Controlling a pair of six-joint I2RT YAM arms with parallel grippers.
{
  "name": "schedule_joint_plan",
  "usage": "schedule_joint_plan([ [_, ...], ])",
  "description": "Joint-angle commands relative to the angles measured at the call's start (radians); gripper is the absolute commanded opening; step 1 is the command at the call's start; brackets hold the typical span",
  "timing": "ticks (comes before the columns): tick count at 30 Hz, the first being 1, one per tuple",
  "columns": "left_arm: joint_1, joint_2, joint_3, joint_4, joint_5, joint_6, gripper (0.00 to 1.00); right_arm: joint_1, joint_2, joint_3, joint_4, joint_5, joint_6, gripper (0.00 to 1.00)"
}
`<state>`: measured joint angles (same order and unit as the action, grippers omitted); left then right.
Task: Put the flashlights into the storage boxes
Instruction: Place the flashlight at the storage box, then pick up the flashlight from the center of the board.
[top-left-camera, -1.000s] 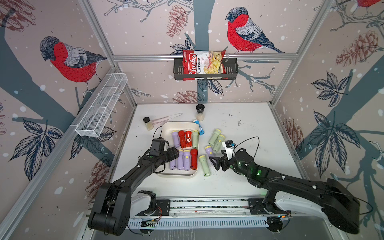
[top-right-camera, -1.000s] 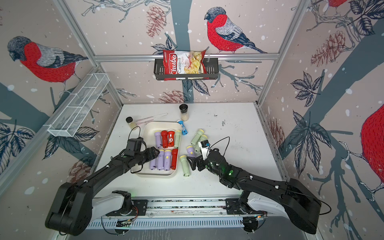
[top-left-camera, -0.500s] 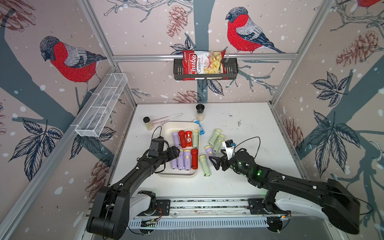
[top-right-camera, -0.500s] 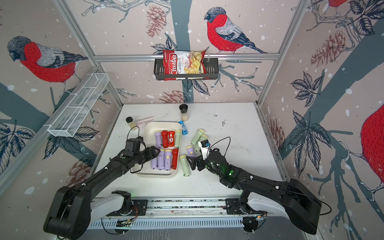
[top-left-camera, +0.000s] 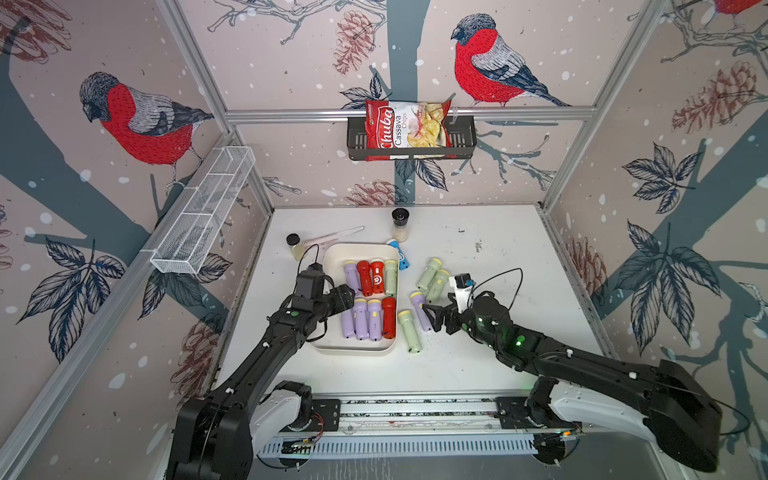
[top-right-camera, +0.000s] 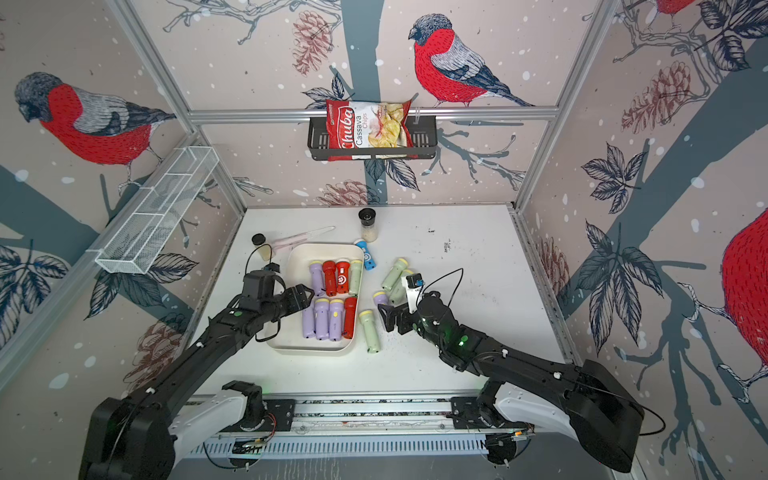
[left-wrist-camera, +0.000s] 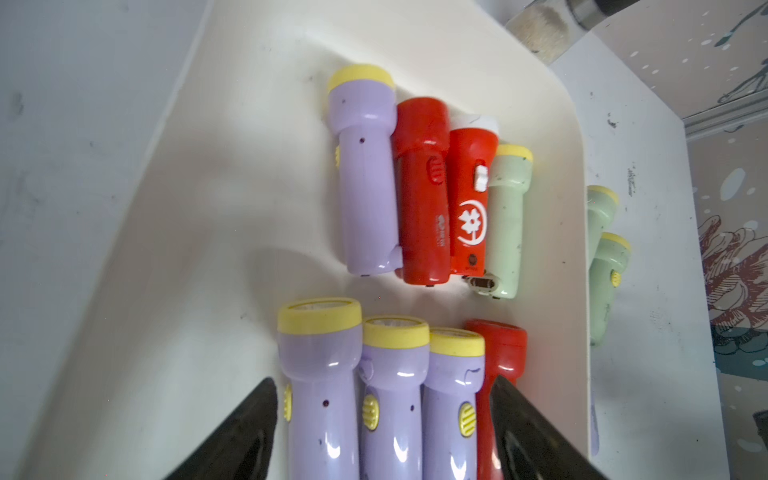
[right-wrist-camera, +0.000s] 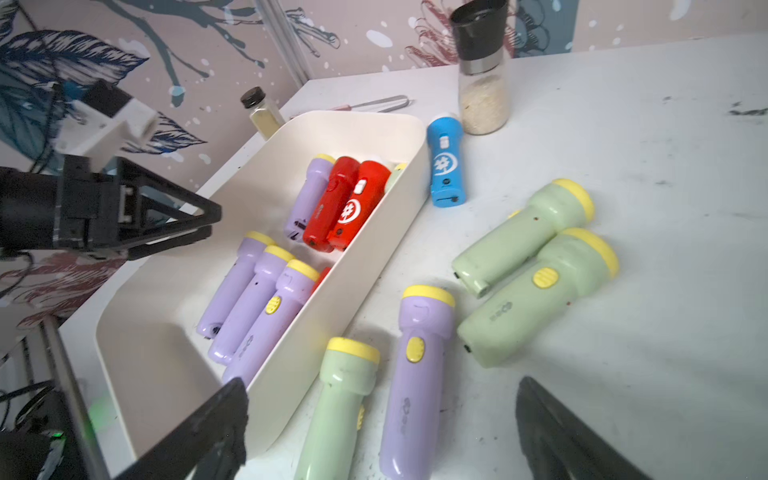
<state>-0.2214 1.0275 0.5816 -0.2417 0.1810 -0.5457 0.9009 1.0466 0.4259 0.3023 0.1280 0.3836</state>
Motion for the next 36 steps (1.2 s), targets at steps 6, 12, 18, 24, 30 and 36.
schedule_joint_plan([
  [6, -0.102, -0.006, 0.095, -0.077, -0.053, 0.066, 0.77, -0.120, -0.008, 0.021, -0.065, 0.101, 0.058, 0.99],
  [12, -0.171, 0.037, 0.153, -0.078, -0.061, 0.062, 0.74, -0.267, -0.030, 0.012, -0.095, 0.027, 0.089, 0.99],
  [18, -0.272, 0.135, 0.277, -0.106, -0.113, 0.090, 0.71, -0.415, -0.012, -0.020, -0.077, -0.067, 0.162, 0.99],
  [24, -0.389, 0.292, 0.409, -0.110, -0.155, 0.120, 0.68, -0.482, 0.043, -0.018, -0.054, -0.142, 0.111, 0.99],
  [30, -0.486, 0.494, 0.579, -0.111, -0.162, 0.145, 0.63, -0.512, 0.062, -0.003, -0.104, -0.141, 0.070, 0.99],
  [36, -0.544, 0.752, 0.798, -0.169, -0.100, 0.185, 0.59, -0.552, 0.041, -0.050, -0.084, -0.195, 0.070, 0.99],
])
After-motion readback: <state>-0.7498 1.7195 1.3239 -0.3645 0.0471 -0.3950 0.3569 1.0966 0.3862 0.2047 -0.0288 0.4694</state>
